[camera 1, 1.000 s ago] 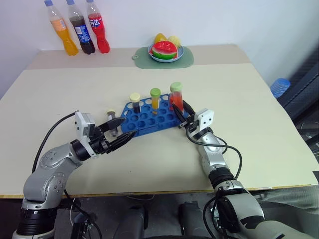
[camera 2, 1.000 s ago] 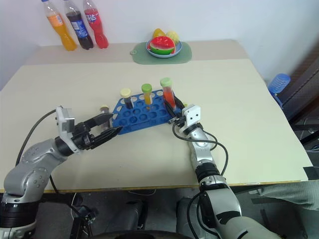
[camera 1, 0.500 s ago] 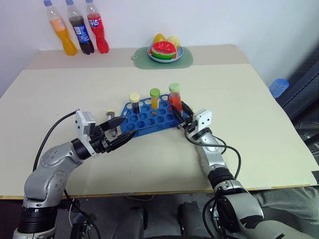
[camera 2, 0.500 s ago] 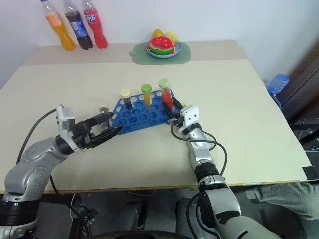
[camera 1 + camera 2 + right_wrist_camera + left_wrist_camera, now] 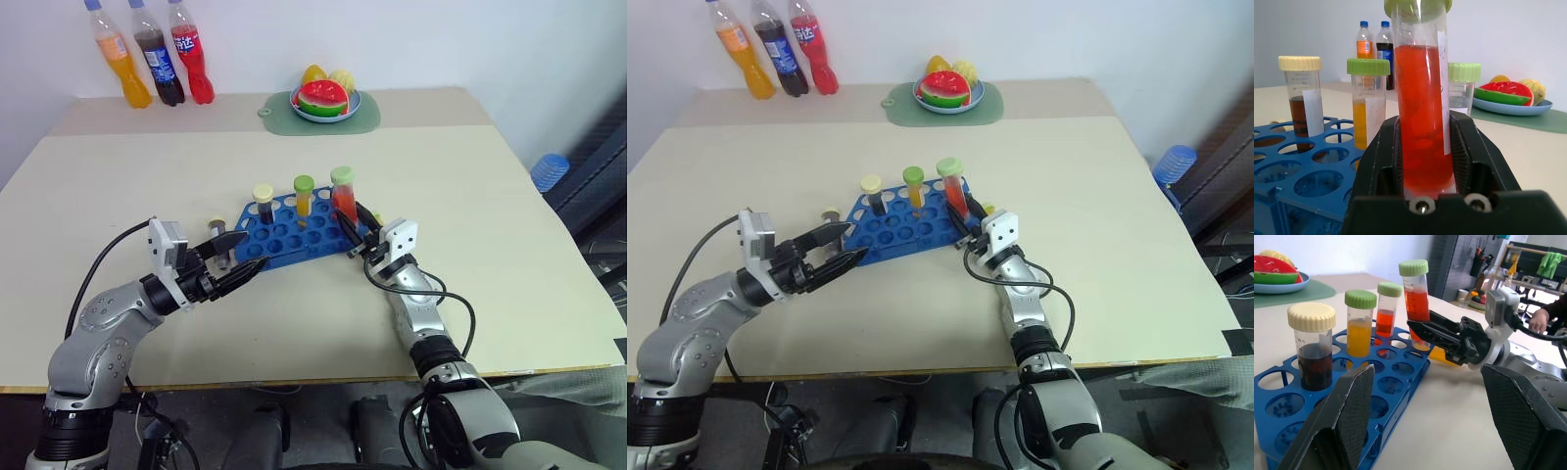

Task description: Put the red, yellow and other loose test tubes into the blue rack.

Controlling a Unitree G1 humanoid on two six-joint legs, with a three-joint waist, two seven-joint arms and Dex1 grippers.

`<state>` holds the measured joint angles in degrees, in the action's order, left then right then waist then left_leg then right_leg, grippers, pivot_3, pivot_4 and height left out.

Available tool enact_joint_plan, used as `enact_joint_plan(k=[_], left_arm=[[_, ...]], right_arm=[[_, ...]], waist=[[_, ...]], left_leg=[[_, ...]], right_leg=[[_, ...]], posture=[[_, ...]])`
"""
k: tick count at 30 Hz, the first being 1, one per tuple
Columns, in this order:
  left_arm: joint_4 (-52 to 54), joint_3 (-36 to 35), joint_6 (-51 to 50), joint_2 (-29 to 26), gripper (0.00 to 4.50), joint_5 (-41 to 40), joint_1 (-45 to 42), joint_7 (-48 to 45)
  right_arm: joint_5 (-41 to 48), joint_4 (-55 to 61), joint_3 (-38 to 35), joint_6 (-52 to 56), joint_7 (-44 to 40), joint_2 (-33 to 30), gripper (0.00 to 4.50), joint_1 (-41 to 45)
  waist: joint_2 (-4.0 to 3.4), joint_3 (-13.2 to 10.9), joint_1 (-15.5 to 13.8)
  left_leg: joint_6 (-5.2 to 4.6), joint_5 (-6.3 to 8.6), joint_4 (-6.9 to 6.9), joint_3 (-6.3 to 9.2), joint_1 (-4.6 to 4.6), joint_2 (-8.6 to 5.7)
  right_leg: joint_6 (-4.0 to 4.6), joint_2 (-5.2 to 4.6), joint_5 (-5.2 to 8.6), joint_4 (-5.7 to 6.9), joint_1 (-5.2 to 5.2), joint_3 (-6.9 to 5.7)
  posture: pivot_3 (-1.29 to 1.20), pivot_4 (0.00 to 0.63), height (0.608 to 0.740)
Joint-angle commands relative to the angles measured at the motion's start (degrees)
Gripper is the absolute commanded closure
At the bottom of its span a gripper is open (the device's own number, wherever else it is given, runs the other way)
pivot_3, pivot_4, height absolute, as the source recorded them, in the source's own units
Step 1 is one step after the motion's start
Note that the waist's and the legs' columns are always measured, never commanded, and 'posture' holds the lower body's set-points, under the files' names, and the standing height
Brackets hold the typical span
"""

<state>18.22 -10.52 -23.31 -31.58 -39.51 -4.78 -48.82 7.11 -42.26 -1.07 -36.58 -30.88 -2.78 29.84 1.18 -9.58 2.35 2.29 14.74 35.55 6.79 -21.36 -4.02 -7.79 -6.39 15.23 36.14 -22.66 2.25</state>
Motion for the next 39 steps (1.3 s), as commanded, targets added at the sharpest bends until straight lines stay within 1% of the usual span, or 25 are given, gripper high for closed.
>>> enact_joint_plan(k=[1, 5, 8, 14, 20, 28, 32, 34, 36, 39], left_arm=[[1.23, -0.06, 0.25, 0.18, 0.88, -0.57, -0.84, -0.11], [0.98, 0.07, 0.21, 0.26, 0.88, -0.64, -1.22, -0.28], [0.88, 0.15, 0.18, 0.32, 0.88, -0.67, -1.34, -0.38], [0.69, 0.36, 0.28, 0.39, 0.88, -0.57, -1.49, -0.44], [1.06, 0.45, 0.29, 0.57, 0.88, -0.55, -1.21, -0.21], [1.51, 0.25, 0.48, 0.93, 0.88, -0.52, -0.44, 0.16], [1.34, 0.66, 0.73, 1.37, 0.88, -0.21, -0.42, 0.23], [1.25, 0.74, 0.72, 1.55, 0.88, -0.09, -0.65, 0.24], [1.09, 0.74, 0.68, 1.69, 0.88, -0.06, -0.89, 0.23], [0.8, 0.96, 0.84, 1.96, 0.88, 0.14, -0.91, 0.06]], right_arm=[[2.37, -1.47, -0.54, 0.3, -0.64, 2.2, 3.67, -3.42], [4.11, -1.71, -1.87, -0.7, -0.68, 3.28, 3.67, -3.28], [6.3, -1.54, -2.72, -0.41, -3.23, 3.83, 3.67, -3.39], [2.56, -2.19, -1.33, -1.13, -3.03, 2.09, 3.67, -3.81], [-1.75, -1.7, 0.63, -0.71, -0.57, 0.95, 3.67, -4.16], [0.62, 4.68, 0.69, 1.54, -1.71, 0.07, 3.67, -4.61], [0.63, 5.76, 0.8, 2.47, -1.85, -0.87, 3.67, -4.98], [1.29, 9.02, 0.46, 4.57, -1.67, -1.95, 3.67, -5.63], [1.82, 16.33, 0.13, 9.77, -1.36, -4.41, 3.67, -6.71], [6.06, 32.53, -0.94, 26.21, -0.69, -9.46, 3.67, -8.46]], waist=[[0.01, 0.0, 0.02], [0.02, 0.01, 0.13], [0.02, 0.01, 0.2], [0.05, 0.03, 0.16], [0.21, 0.16, 0.03], [0.19, 0.15, -0.05], [0.13, 0.12, -0.04], [0.11, 0.1, -0.07], [0.03, 0.06, -0.13], [-0.2, -0.09, -0.35]], left_leg=[[0.0, 0.0, 0.0, 0.0, 0.0, 0.0], [0.0, 0.0, -0.01, 0.0, 0.0, 0.03], [0.0, 0.0, -0.03, 0.0, 0.01, 0.07], [0.01, 0.0, -0.07, -0.01, 0.03, 0.18], [0.01, 0.0, -0.07, -0.01, 0.04, 0.19], [0.02, 0.0, -0.11, -0.01, 0.02, 0.2], [0.02, 0.0, -0.11, -0.04, 0.02, 0.19], [0.03, 0.0, -0.11, -0.04, 0.02, 0.19], [0.03, 0.0, -0.1, -0.05, 0.0, 0.18], [0.02, 0.0, -0.09, -0.05, -0.09, 0.09]], right_leg=[[0.0, 0.0, 0.0, 0.0, 0.0, 0.0], [0.0, 0.03, 0.0, 0.0, -0.01, 0.0], [0.0, 0.07, 0.0, 0.0, -0.02, 0.0], [0.01, 0.17, 0.0, 0.0, -0.02, 0.01], [0.02, 0.18, 0.0, -0.01, -0.01, 0.01], [0.02, 0.18, 0.0, -0.04, -0.03, 0.01], [0.02, 0.17, 0.0, -0.03, -0.04, 0.04], [0.02, 0.17, 0.0, -0.03, -0.04, 0.04], [0.02, 0.15, 0.0, -0.03, -0.05, 0.05], [0.01, 0.05, 0.0, -0.01, -0.15, 0.06]], posture=[[0.0, 0.15, 0.74], [0.0, 0.15, 0.74], [0.0, 0.15, 0.74], [0.0, 0.15, 0.74], [0.0, 0.15, 0.74], [0.0, 0.15, 0.74], [0.0, 0.15, 0.74], [0.0, 0.15, 0.74], [0.0, 0.15, 0.74], [0.0, 0.15, 0.74]])
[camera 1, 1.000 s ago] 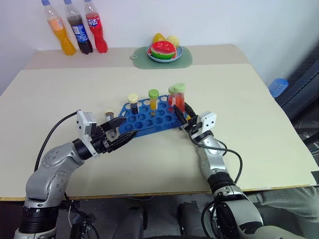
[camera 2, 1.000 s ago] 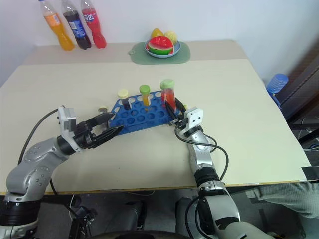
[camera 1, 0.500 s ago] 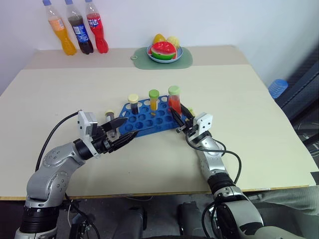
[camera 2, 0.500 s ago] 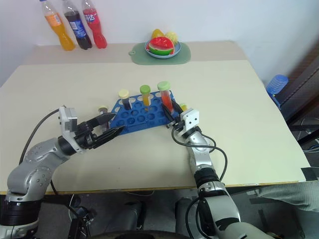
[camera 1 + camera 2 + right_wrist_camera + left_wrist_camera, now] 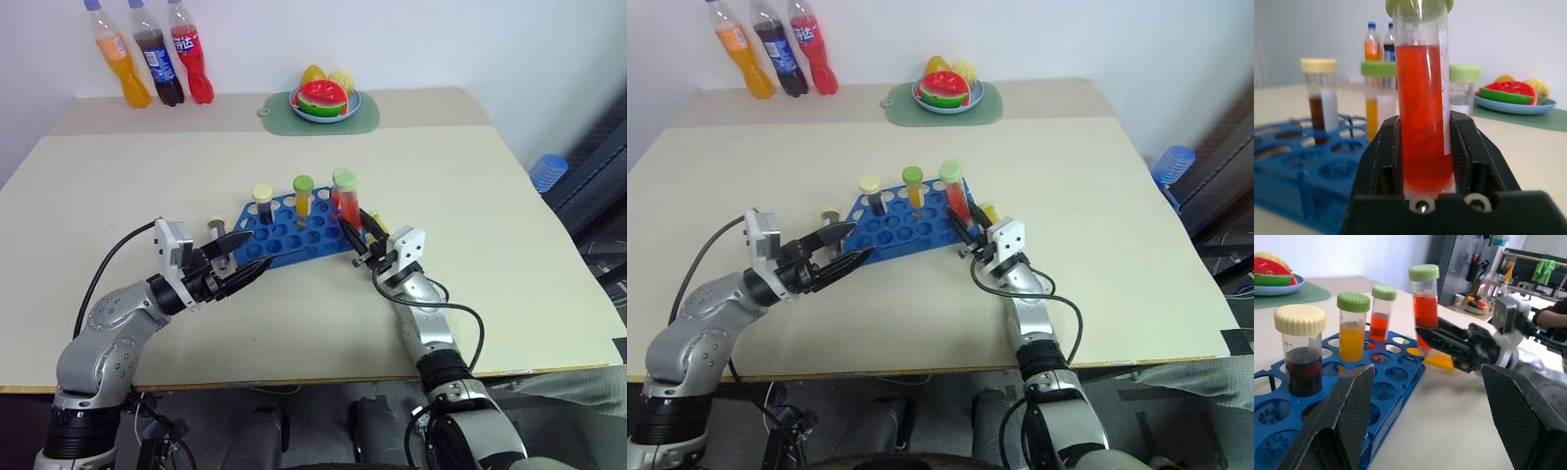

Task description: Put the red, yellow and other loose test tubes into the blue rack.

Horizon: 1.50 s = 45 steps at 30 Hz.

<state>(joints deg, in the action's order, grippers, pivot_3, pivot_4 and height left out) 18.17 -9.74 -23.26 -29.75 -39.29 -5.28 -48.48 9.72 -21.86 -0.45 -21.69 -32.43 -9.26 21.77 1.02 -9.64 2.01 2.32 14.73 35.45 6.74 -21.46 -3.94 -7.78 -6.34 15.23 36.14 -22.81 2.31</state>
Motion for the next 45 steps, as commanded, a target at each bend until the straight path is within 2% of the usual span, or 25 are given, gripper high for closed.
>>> enact_joint_plan(k=[1, 3, 5, 7, 10, 14, 18, 22, 24, 25, 26, 27, 29, 30, 39, 40, 41, 44, 45], left_arm=[[0.65, 0.39, 0.93, 0.3, 0.88, 0.08, -0.4, -0.38], [0.11, 0.86, 1.1, 0.74, 0.88, 0.27, -0.65, -0.66], [-0.87, 1.68, 1.49, 1.46, 0.88, 0.63, -1.39, -1.15], [-1.88, 2.5, 2.0, 2.23, 0.88, 1.15, -2.14, -1.46], [-3.36, 3.72, 2.88, 3.52, 0.88, 2.12, -3.1, -1.98], [-3.85, 4.99, 3.78, 4.97, 0.88, 2.94, -3.39, -2.06], [-3.56, 5.84, 5.14, 6.18, 0.88, 4.12, -2.13, -1.66], [-2.31, 6.26, 5.97, 6.42, 0.88, 4.84, 0.05, -1.12], [-1.65, 6.27, 6.06, 6.68, 0.88, 4.83, 0.7, -0.54], [-1.4, 6.2, 6.15, 6.78, 0.88, 4.84, 1.01, -0.31], [-1.22, 6.14, 6.3, 6.83, 0.88, 4.95, 1.27, -0.11], [-1.06, 6.08, 6.51, 6.92, 0.88, 5.18, 1.52, 0.21], [-0.76, 6.17, 6.78, 7.08, 0.88, 5.4, 1.88, 0.73], [-0.67, 6.25, 6.87, 7.09, 0.88, 5.4, 2.0, 0.85], [-0.12, 6.84, 7.25, 8.08, 0.88, 5.17, 2.73, 2.1], [-0.13, 6.89, 7.35, 8.13, 0.88, 5.22, 2.85, 2.12], [-0.14, 6.93, 7.4, 8.18, 0.88, 5.26, 2.91, 2.17], [-0.25, 6.85, 7.29, 8.2, 0.88, 5.01, 2.88, 2.34], [-0.35, 6.81, 7.27, 8.17, 0.88, 4.96, 2.83, 2.34]], right_arm=[[5.46, 18.0, -1.9, 17.74, 0.18, -5.94, 3.67, -0.8], [12.73, 28.99, -4.29, 34.86, 0.27, -12.8, 3.67, -0.71], [18.66, 35.46, -7.17, 52.52, -1.13, -23.17, 3.67, 1.02], [21.74, 35.5, -8.42, 62.95, -3.55, -31.14, 3.67, 3.75], [23.14, 29.61, -5.54, 74.89, -9.98, -41.21, 3.67, 8.56], [19.35, 20.82, 3.13, 80.18, -17.87, -48.61, 3.67, 13.09], [9.89, 11.16, 13.82, 73.82, -24.71, -51.08, 3.67, 16.63], [4.63, 4.71, 19.86, 71.63, -30.81, -50.69, 3.67, 20.75], [2.25, 2.63, 21.83, 70.54, -33.04, -50.05, 2.65, 22.61], [1.38, 1.98, 22.42, 70.01, -33.95, -49.67, 2.3, 23.31], [0.61, 1.42, 22.79, 69.47, -34.58, -49.32, 1.68, 23.87], [0.05, 0.87, 22.8, 69.26, -34.78, -48.72, 1.36, 24.46], [-0.99, -0.18, 23.01, 69.51, -35.6, -47.63, 0.33, 25.67], [-1.52, -0.54, 23.13, 69.64, -36.11, -47.28, 0.04, 26.05], [-7.68, -11.34, 26.22, 73.13, -38.56, -41.16, 0.04, 34.63], [-8.37, -12.5, 26.17, 72.55, -38.37, -40.62, 0.54, 35.17], [-8.99, -13.77, 26.0, 71.94, -38.13, -40.06, 0.78, 35.64], [-10.24, -15.68, 25.64, 71.79, -38.53, -39.11, 2.34, 36.4], [-10.5, -15.58, 25.52, 71.93, -38.7, -39.04, 2.7, 36.36]], waist=[[-0.11, -0.07, -0.02], [-0.35, -0.22, -0.12], [-0.48, -0.3, -0.49], [-0.49, -0.31, -0.97], [-0.46, -0.33, -1.16], [-0.45, -0.34, -1.28], [-0.47, -0.36, -1.17], [-0.52, -0.41, -1.08], [-0.52, -0.42, -1.14], [-0.52, -0.42, -1.21], [-0.52, -0.42, -1.25], [-0.5, -0.42, -1.27], [-0.5, -0.42, -1.3], [-0.5, -0.42, -1.26], [-0.5, -0.42, -1.09], [-0.5, -0.42, -1.1], [-0.5, -0.42, -1.08], [-0.5, -0.42, -1.09], [-0.5, -0.42, -1.08]], left_leg=[[0.0, 0.0, 0.0, 0.0, -0.04, -0.02], [0.0, 0.0, 0.01, -0.01, -0.12, -0.06], [-0.01, 0.0, 0.03, -0.02, -0.2, -0.08], [-0.04, 0.01, 0.12, -0.05, -0.32, -0.12], [-0.13, 0.06, 0.29, -0.1, -0.48, -0.09], [-0.24, 0.12, 0.67, -0.12, -0.9, -0.11], [-0.28, 0.15, 0.68, -0.14, -0.98, -0.18], [-0.28, 0.15, 0.68, -0.17, -0.99, -0.2], [-0.28, 0.14, 0.68, -0.17, -0.99, -0.19], [-0.27, 0.14, 0.69, -0.16, -0.99, -0.19], [-0.27, 0.14, 0.7, -0.16, -0.99, -0.19], [-0.27, 0.14, 0.69, -0.16, -0.99, -0.19], [-0.27, 0.14, 0.69, -0.15, -0.99, -0.19], [-0.26, 0.14, 0.7, -0.15, -0.99, -0.19], [-0.25, 0.13, 0.72, -0.15, -0.98, -0.2], [-0.25, 0.13, 0.73, -0.15, -0.98, -0.2], [-0.25, 0.13, 0.72, -0.14, -0.98, -0.2], [-0.24, 0.13, 0.71, -0.14, -0.98, -0.2], [-0.24, 0.13, 0.7, -0.14, -0.98, -0.2]], right_leg=[[0.0, -0.03, 0.0, 0.02, -0.05, 0.01], [-0.01, -0.09, 0.0, 0.03, -0.13, 0.02], [-0.01, -0.14, 0.0, 0.03, -0.19, 0.02], [-0.01, -0.17, 0.0, 0.0, -0.25, 0.01], [-0.01, -0.15, 0.0, -0.02, -0.29, -0.05], [-0.01, -0.19, 0.0, -0.1, -0.42, -0.21], [-0.09, -0.33, -0.05, -0.1, -0.53, -0.19], [-0.15, -0.34, -0.08, -0.09, -0.59, -0.17], [-0.15, -0.33, -0.08, -0.08, -0.6, -0.17], [-0.15, -0.32, -0.08, -0.08, -0.59, -0.18], [-0.15, -0.32, -0.08, -0.08, -0.59, -0.18], [-0.16, -0.33, -0.08, -0.08, -0.58, -0.18], [-0.16, -0.34, -0.08, -0.09, -0.58, -0.18], [-0.16, -0.33, -0.08, -0.08, -0.58, -0.18], [-0.16, -0.32, -0.09, -0.07, -0.58, -0.17], [-0.17, -0.32, -0.09, -0.07, -0.57, -0.17], [-0.17, -0.32, -0.09, -0.07, -0.57, -0.17], [-0.17, -0.31, -0.09, -0.06, -0.59, -0.18], [-0.17, -0.31, -0.09, -0.06, -0.59, -0.17]], posture=[[0.0, 0.15, 0.74], [0.0, 0.15, 0.74], [0.0, 0.15, 0.74], [0.0, 0.15, 0.74], [0.0, 0.15, 0.74], [0.0, 0.15, 0.74], [0.0, 0.15, 0.74], [0.0, 0.15, 0.74], [0.0, 0.15, 0.74], [0.0, 0.15, 0.74], [0.0, 0.15, 0.74], [0.0, 0.15, 0.74], [0.0, 0.15, 0.74], [0.0, 0.15, 0.74], [0.0, 0.15, 0.74], [0.0, 0.15, 0.74], [0.0, 0.15, 0.74], [0.0, 0.15, 0.74], [0.0, 0.15, 0.74]])
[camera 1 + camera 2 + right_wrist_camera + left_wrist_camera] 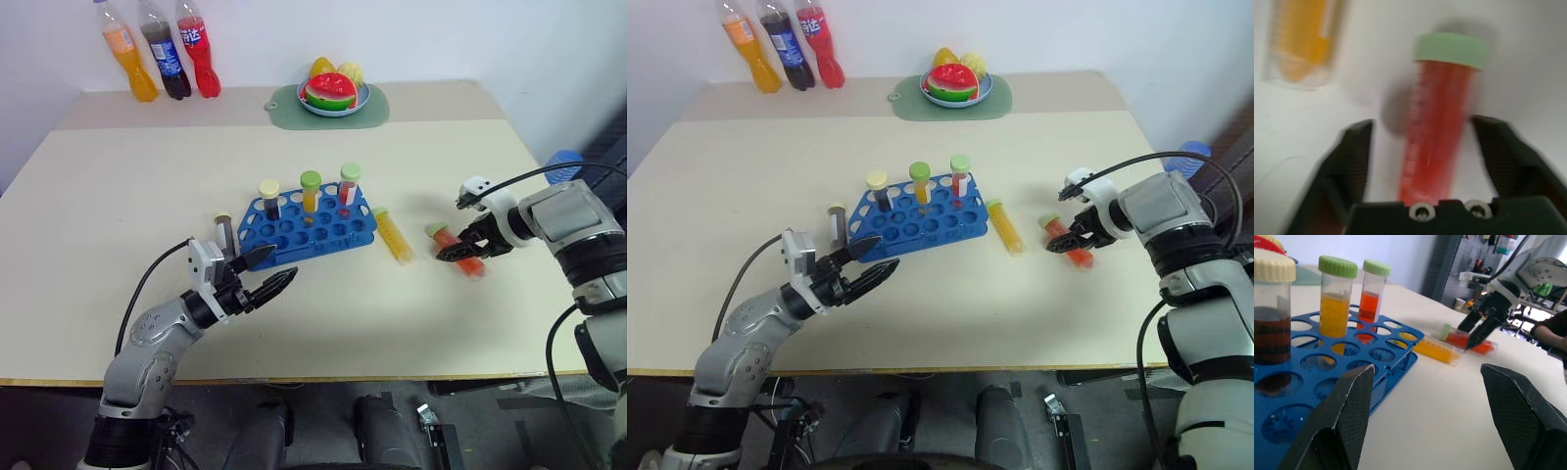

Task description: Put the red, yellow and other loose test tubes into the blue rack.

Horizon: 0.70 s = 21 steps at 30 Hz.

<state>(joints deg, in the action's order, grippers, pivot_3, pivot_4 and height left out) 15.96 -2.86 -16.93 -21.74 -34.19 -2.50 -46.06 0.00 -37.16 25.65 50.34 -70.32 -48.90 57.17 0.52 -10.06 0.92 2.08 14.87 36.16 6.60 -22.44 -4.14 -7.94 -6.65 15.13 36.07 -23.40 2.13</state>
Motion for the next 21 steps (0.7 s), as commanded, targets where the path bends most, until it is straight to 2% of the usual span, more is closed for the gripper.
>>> enact_joint_plan(k=[1, 2, 7, 9, 13, 17, 19, 21], left_arm=[[1.75, -0.08, 0.97, 0.14, 0.88, -0.13, -0.03, -0.11], [1.46, -0.12, 0.98, 0.13, 0.88, -0.15, -0.28, -0.18], [0.66, -0.15, 0.99, 0.2, 0.88, -0.24, -1.32, -0.39], [0.38, -0.28, 1.0, 0.07, 0.88, -0.28, -1.53, -0.59], [-0.5, -0.65, 0.73, -0.64, 0.88, -0.59, -2.33, -1.58], [-2.34, -0.86, 0.19, -1.66, 0.88, -0.89, -4.87, -3.32], [-3.72, -1.11, 0.06, -2.26, 0.88, -0.88, -6.33, -4.34], [-4.95, -1.29, -0.03, -2.54, 0.88, -0.96, -7.59, -5.03]], right_arm=[[-0.99, -0.02, -0.74, 0.0, -0.98, 0.6, 3.22, 0.82], [-1.07, 0.33, -1.32, -0.31, -0.59, 0.6, 3.61, 0.45], [-0.62, 5.25, -5.71, -4.99, 0.86, -2.37, 3.61, -3.58], [1.72, 10.76, -10.66, -7.78, 1.14, -4.61, 3.61, -7.21], [12.8, 27.55, -25.55, -9.13, -0.41, -5.84, 3.61, -18.44], [26.05, 43.69, -38.73, -6.04, 4.28, 2.3, 3.61, -25.49], [30.18, 49.74, -42.05, -5.96, 10.41, 9.13, 3.61, -26.89], [30.84, 53.58, -42.15, -10.54, 16.59, 17.04, 3.61, -28.2]], waist=[[0.0, 0.0, 0.0], [0.0, 0.0, 0.0], [0.0, 0.0, -0.16], [0.0, 0.0, -0.35], [-0.02, -0.02, -0.45], [-0.03, -0.02, 0.1], [-0.03, -0.02, 0.12], [-0.03, -0.01, -0.04]], left_leg=[[0.0, 0.0, 0.0, 0.0, 0.0, 0.0], [0.0, 0.0, 0.0, 0.0, 0.0, 0.0], [0.0, 0.0, 0.01, 0.0, 0.0, -0.01], [0.0, 0.0, 0.01, 0.0, -0.02, -0.02], [-0.01, 0.0, 0.01, 0.0, -0.07, -0.03], [-0.01, 0.0, 0.02, -0.01, 0.01, 0.03], [0.0, 0.0, 0.03, 0.0, 0.04, 0.07], [0.02, -0.02, 0.03, 0.05, 0.06, 0.07]], right_leg=[[0.0, 0.0, 0.0, 0.0, 0.0, 0.0], [0.0, 0.0, 0.0, 0.0, 0.0, 0.0], [0.0, 0.0, 0.0, 0.0, 0.01, 0.0], [0.0, -0.01, 0.0, -0.01, 0.01, 0.0], [-0.03, -0.03, -0.01, -0.02, 0.01, -0.03], [-0.03, 0.06, -0.01, 0.06, 0.0, 0.03], [-0.03, 0.12, -0.02, 0.09, 0.02, 0.05], [-0.03, 0.14, -0.02, 0.12, 0.04, 0.04]], posture=[[0.0, 0.15, 0.74], [0.0, 0.15, 0.74], [0.0, 0.15, 0.74], [0.0, 0.15, 0.74], [0.0, 0.15, 0.74], [0.0, 0.15, 0.74], [0.0, 0.15, 0.74], [0.0, 0.15, 0.74]])
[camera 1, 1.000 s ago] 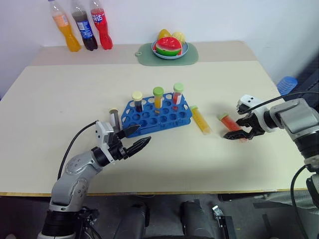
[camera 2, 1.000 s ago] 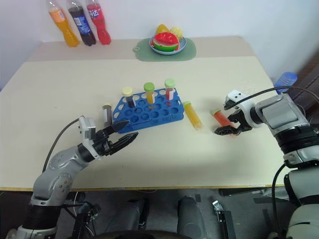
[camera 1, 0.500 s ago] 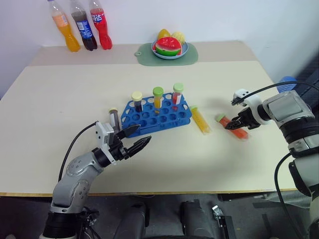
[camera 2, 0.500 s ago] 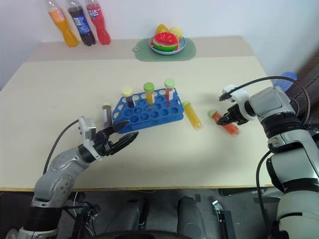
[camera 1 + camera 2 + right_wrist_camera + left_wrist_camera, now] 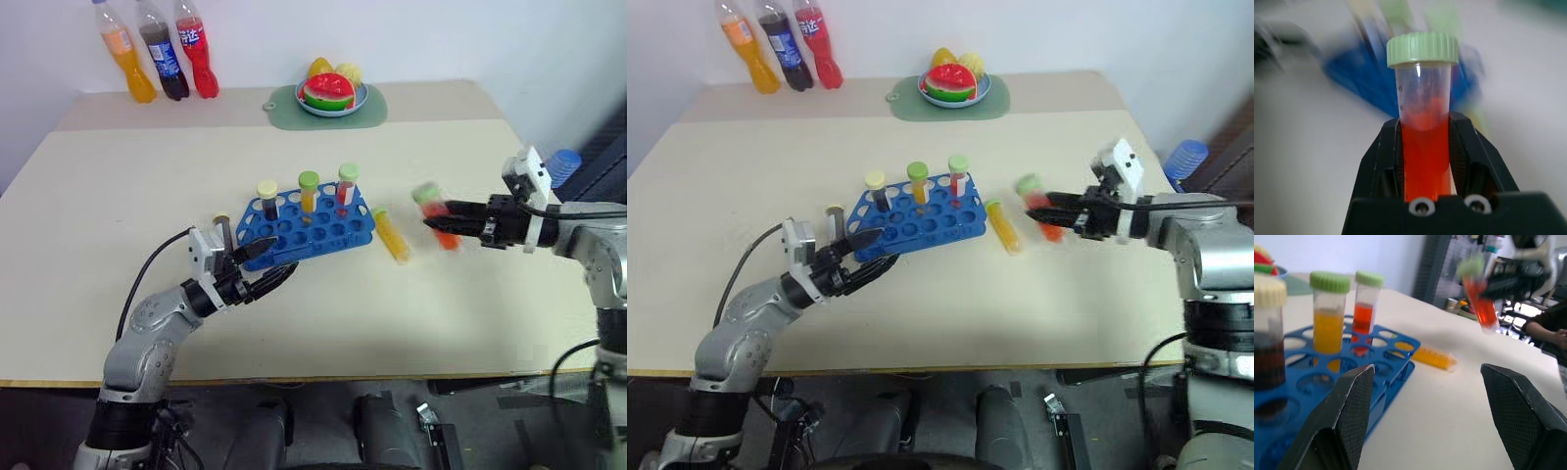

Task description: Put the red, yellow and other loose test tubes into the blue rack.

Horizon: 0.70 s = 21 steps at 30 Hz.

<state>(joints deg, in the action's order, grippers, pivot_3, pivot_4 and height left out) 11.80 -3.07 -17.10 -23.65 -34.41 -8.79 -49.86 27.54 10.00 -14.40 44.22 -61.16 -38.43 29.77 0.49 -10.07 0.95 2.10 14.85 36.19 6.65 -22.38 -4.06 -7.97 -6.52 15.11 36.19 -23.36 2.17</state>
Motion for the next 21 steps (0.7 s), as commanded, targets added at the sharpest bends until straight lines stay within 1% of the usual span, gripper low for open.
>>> enact_joint_plan(k=[1, 2, 3, 5, 7, 9, 13, 18, 21], left_arm=[[-1.13, -1.07, 0.19, -0.7, 0.88, -0.73, -1.66, -1.42], [-1.43, -1.04, 0.15, -0.72, 0.88, -0.73, -2.08, -1.53], [-1.71, -1.06, 0.14, -0.76, 0.88, -0.72, -2.38, -1.67], [-1.78, -1.19, -0.14, -0.83, 0.88, -1.05, -2.56, -1.84], [-1.34, -1.48, -0.26, -1.47, 0.88, -0.94, -2.24, -1.99], [-1.01, -2.23, -0.58, -2.02, 0.88, -1.33, -2.08, -1.92], [-0.64, -3.57, -0.36, -3.03, 0.88, -0.87, -2.02, -1.28], [0.64, -5.86, -1.12, -3.78, 0.88, -2.01, -1.61, -0.28], [1.73, -6.24, -1.46, -4.14, 0.88, -2.43, -0.77, -0.14]], right_arm=[[2.54, 7.44, -1.03, -7.77, 10.04, 10.57, 3.61, -1.83], [0.02, 6.82, 0.61, -12.81, 14.36, 15.63, 3.61, -2.55], [-1.9, 6.12, 1.82, -16.28, 17.38, 18.94, 3.61, -2.98], [-4.44, 2.64, 4.47, -23.52, 20.73, 25.42, 3.61, -3.52], [-7.88, -2.23, 7.16, -31.52, 23.24, 29.96, 3.61, -4.35], [-10.19, -7.57, 8.61, -38.89, 24.83, 33.05, 3.61, -4.37], [-12.95, -17.87, 8.94, -49.59, 28.64, 36.8, 3.61, -2.9], [-14.32, -25.73, 9.84, -57.65, 28.6, 36.9, 3.61, -2.9], [-14.45, -28.05, 10.05, -60.02, 28.78, 36.61, 3.61, -3.01]], waist=[[0.0, 0.0, -0.18], [0.05, 0.03, -0.19], [0.08, 0.05, -0.17], [0.04, 0.03, -0.17], [0.04, 0.03, -0.16], [0.03, 0.02, -0.1], [0.02, 0.02, 0.18], [0.02, 0.02, 0.24], [0.01, 0.03, 0.26]], left_leg=[[0.01, 0.0, 0.0, 0.0, 0.0, -0.01], [0.0, 0.0, 0.01, 0.01, -0.01, -0.03], [0.01, 0.0, 0.0, 0.02, -0.01, -0.04], [0.02, -0.01, -0.01, 0.0, -0.04, -0.07], [0.09, -0.05, -0.01, 0.01, -0.05, -0.08], [0.13, -0.08, -0.03, 0.01, -0.04, -0.08], [0.12, -0.07, -0.06, 0.01, -0.02, -0.07], [0.13, -0.08, -0.07, 0.01, -0.02, -0.06], [0.12, -0.07, -0.07, 0.01, -0.01, -0.06]], right_leg=[[0.0, -0.01, 0.0, 0.0, 0.0, 0.01], [-0.01, -0.04, -0.01, 0.0, -0.01, 0.01], [-0.02, -0.04, -0.01, -0.02, 0.0, 0.01], [-0.03, -0.09, -0.02, 0.01, -0.09, 0.06], [-0.04, -0.09, -0.02, 0.01, -0.09, 0.06], [-0.04, -0.08, -0.03, 0.02, -0.1, 0.05], [-0.04, -0.05, -0.03, 0.05, -0.14, 0.06], [-0.04, -0.04, -0.03, 0.06, -0.15, 0.07], [-0.04, -0.03, -0.03, 0.07, -0.15, 0.08]], posture=[[0.0, 0.15, 0.74], [0.0, 0.15, 0.74], [0.0, 0.15, 0.74], [0.0, 0.15, 0.74], [0.0, 0.15, 0.74], [0.0, 0.15, 0.74], [0.0, 0.15, 0.74], [0.0, 0.15, 0.74], [0.0, 0.15, 0.74]])
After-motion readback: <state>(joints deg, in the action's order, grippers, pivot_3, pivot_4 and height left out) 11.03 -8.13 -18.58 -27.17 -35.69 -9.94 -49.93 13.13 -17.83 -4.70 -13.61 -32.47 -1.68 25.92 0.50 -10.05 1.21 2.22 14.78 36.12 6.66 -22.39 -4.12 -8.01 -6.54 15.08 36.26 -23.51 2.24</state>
